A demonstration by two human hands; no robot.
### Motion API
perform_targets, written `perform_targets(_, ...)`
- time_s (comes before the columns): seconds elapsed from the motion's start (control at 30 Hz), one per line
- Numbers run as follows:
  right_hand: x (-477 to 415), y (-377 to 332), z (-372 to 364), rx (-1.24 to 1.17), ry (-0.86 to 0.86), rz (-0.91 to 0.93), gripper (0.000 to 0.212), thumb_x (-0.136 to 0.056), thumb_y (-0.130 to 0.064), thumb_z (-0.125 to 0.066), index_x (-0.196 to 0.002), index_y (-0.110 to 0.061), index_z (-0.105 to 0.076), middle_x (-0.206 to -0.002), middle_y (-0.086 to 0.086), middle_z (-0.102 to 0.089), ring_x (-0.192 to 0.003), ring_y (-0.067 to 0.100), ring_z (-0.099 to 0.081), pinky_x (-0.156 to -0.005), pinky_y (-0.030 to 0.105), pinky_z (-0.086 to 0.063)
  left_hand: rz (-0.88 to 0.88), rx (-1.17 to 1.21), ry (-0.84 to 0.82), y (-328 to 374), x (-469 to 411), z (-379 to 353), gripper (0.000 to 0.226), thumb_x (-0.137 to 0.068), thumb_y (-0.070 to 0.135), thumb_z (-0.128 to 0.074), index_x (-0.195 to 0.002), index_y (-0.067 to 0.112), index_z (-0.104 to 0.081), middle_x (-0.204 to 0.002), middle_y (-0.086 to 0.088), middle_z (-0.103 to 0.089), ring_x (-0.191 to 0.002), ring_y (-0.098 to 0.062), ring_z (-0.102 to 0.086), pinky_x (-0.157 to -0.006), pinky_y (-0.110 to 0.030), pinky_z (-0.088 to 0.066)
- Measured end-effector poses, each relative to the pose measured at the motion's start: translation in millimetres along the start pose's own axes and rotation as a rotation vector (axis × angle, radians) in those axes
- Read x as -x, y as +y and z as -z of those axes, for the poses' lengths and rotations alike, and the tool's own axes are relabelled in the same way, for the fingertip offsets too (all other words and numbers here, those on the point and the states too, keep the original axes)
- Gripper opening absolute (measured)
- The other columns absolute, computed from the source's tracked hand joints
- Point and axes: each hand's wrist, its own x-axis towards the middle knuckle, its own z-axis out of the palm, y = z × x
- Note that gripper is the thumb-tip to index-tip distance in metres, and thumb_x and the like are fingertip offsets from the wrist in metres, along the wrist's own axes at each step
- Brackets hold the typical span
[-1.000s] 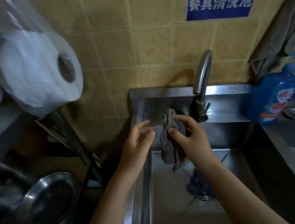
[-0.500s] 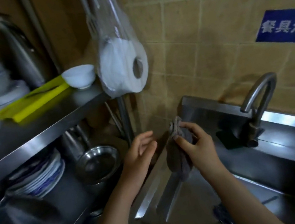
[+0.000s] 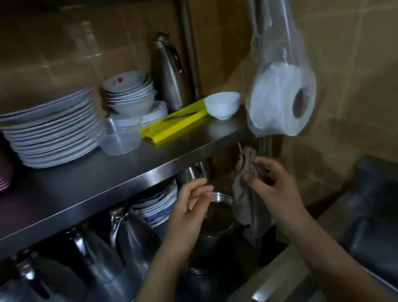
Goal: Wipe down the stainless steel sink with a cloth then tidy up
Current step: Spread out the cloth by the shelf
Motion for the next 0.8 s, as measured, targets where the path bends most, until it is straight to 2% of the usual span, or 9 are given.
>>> perform_targets(0.1,-24,-7,-33,0.003,-0.036,0.014,0.029,-0.081,-0.008,-0.068,-0.105,-0.022,-0.059,-0.11,-0.001,-0.063,-0.103,0.011,-0.059,-0.092,0.025,-0.046,-0.012,0.021,0.063,1,-21,29,0.024,-0.09,0.006,-0.051,-0.099,0.028,-0.055,-0.109,0.0,-0.063,-0.101,-0.014,-0.06,-0.083,-0.018,-0.044)
perform_targets(0.23,-56,-7,-69,0.018,-0.049,0.03,0.029,-0.08,-0.009,-0.069,-0.101,-0.026,-0.059,-0.111,0.0,-0.064,-0.105,0.01,-0.059,-0.092,0.024,-0.045,-0.033,0.033,0.068,3,-56,58,0.026,-0.089,0.002,-0.052,-0.098,0.026,-0.056,-0.104,0.001,-0.063,-0.101,-0.019,-0.06,-0.089,-0.026,-0.043)
perform_targets(0.33,-83,-13,-103,0.044,-0.058,0.079,0.029,-0.079,-0.007,-0.07,-0.1,-0.024,-0.059,-0.099,-0.013,-0.063,-0.091,-0.014,-0.058,-0.08,0.006,-0.043,-0.067,0.041,0.043,10,-92,79,0.025,-0.09,0.004,-0.051,-0.098,0.027,-0.055,-0.102,0.005,-0.062,-0.099,-0.014,-0.06,-0.087,-0.025,-0.044)
perform_targets(0.4,-99,-17,-122,0.064,-0.057,0.133,0.03,-0.079,-0.005,-0.07,-0.102,-0.02,-0.059,-0.094,-0.02,-0.06,-0.082,-0.021,-0.055,-0.073,0.001,-0.041,-0.072,0.054,0.012,20,-116,88,0.021,-0.091,0.009,-0.052,-0.094,0.03,-0.055,-0.098,0.009,-0.061,-0.095,-0.01,-0.059,-0.08,-0.023,-0.046)
perform_targets(0.5,-115,-20,-142,0.084,-0.06,0.177,0.032,-0.079,-0.004,-0.07,-0.105,-0.02,-0.058,-0.093,-0.017,-0.062,-0.081,-0.015,-0.058,-0.076,0.007,-0.045,-0.055,0.073,-0.041,31,-142,94,0.009,-0.091,0.02,-0.052,-0.09,0.028,-0.055,-0.092,0.013,-0.058,-0.083,0.006,-0.057,-0.076,-0.02,-0.045)
perform_targets(0.57,-121,-19,-152,0.099,-0.073,0.187,0.036,-0.078,-0.003,-0.07,-0.106,-0.02,-0.056,-0.098,-0.008,-0.064,-0.088,-0.004,-0.061,-0.082,0.015,-0.048,-0.051,0.072,-0.043,36,-153,95,0.005,-0.091,0.026,-0.053,-0.086,0.027,-0.055,-0.083,0.012,-0.059,-0.066,0.013,-0.056,-0.066,-0.015,-0.044)
perform_targets(0.63,-126,-18,-159,0.115,-0.082,0.209,0.043,-0.074,-0.001,-0.073,-0.109,-0.018,-0.056,-0.107,0.001,-0.064,-0.097,0.01,-0.061,-0.086,0.021,-0.048,-0.073,-0.027,-0.025,40,-165,96,0.01,-0.089,0.035,-0.055,-0.083,0.027,-0.056,-0.078,0.011,-0.059,-0.061,0.006,-0.055,-0.058,-0.015,-0.041)
perform_targets(0.7,-131,-18,-164,0.123,-0.095,0.218,0.053,-0.066,-0.006,-0.079,-0.112,-0.017,-0.055,-0.111,0.004,-0.063,-0.101,0.013,-0.06,-0.087,0.022,-0.048,-0.129,-0.123,-0.015,40,-178,98,0.013,-0.086,0.038,-0.057,-0.084,0.026,-0.057,-0.077,0.01,-0.059,-0.063,0.001,-0.053,-0.056,-0.016,-0.038)
perform_targets(0.8,-138,-18,-167,0.108,-0.117,0.218,0.06,-0.059,-0.016,-0.077,-0.111,-0.031,-0.052,-0.116,0.004,-0.062,-0.107,0.018,-0.06,-0.091,0.033,-0.049,-0.219,-0.266,0.012,37,-195,101,0.013,-0.085,0.032,-0.062,-0.076,0.025,-0.055,-0.069,0.013,-0.056,-0.061,0.007,-0.051,-0.056,-0.011,-0.037)
